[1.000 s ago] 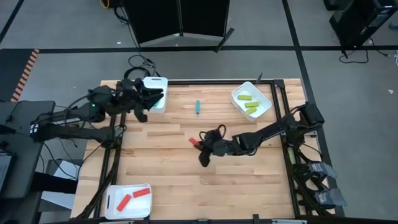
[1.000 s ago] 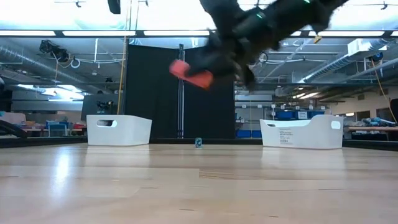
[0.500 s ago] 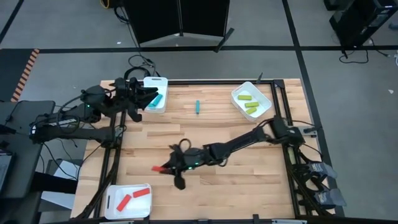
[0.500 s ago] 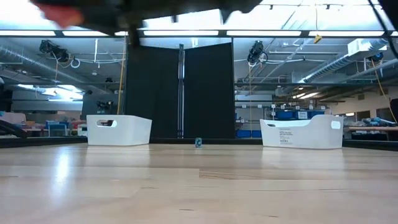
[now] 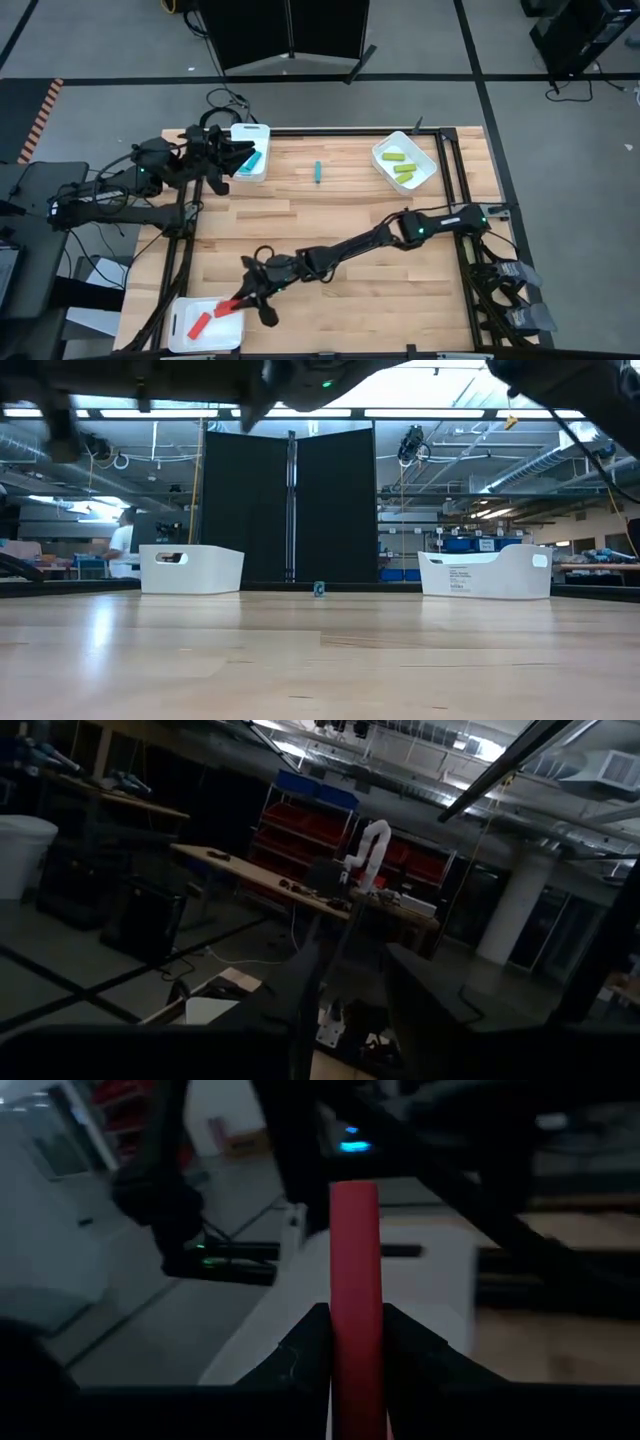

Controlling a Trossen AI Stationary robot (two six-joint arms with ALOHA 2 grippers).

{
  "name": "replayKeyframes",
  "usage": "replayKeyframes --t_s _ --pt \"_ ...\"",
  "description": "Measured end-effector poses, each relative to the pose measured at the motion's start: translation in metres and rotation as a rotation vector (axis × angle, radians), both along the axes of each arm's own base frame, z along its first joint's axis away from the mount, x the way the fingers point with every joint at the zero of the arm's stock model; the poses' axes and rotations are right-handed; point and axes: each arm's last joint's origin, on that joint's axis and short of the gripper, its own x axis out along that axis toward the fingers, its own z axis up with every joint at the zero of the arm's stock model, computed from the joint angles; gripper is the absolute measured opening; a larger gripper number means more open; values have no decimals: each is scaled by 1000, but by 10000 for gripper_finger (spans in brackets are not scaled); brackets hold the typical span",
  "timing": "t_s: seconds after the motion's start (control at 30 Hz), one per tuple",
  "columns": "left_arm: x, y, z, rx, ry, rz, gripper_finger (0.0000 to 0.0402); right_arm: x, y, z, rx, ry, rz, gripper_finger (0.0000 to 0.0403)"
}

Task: Sort blocks
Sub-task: Put the red block into the bottom left white bin

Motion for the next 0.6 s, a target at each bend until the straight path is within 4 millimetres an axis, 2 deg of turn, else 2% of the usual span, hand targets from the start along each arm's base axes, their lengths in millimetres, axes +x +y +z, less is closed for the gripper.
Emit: replayKeyframes --t_s 0.17,0.3,0.43,0.6 --pt "0 0 -1 -4 11 10 120 12 11 -11 1 -22 88 70" --pt "0 0 -1 -4 12 10 120 13 12 -25 -6 -6 107 70" --pt "1 1 -1 -4 14 11 120 14 11 -25 -20 2 80 71" --pt "1 1 -1 -4 14 26 120 15 10 -23 -31 -23 63 107"
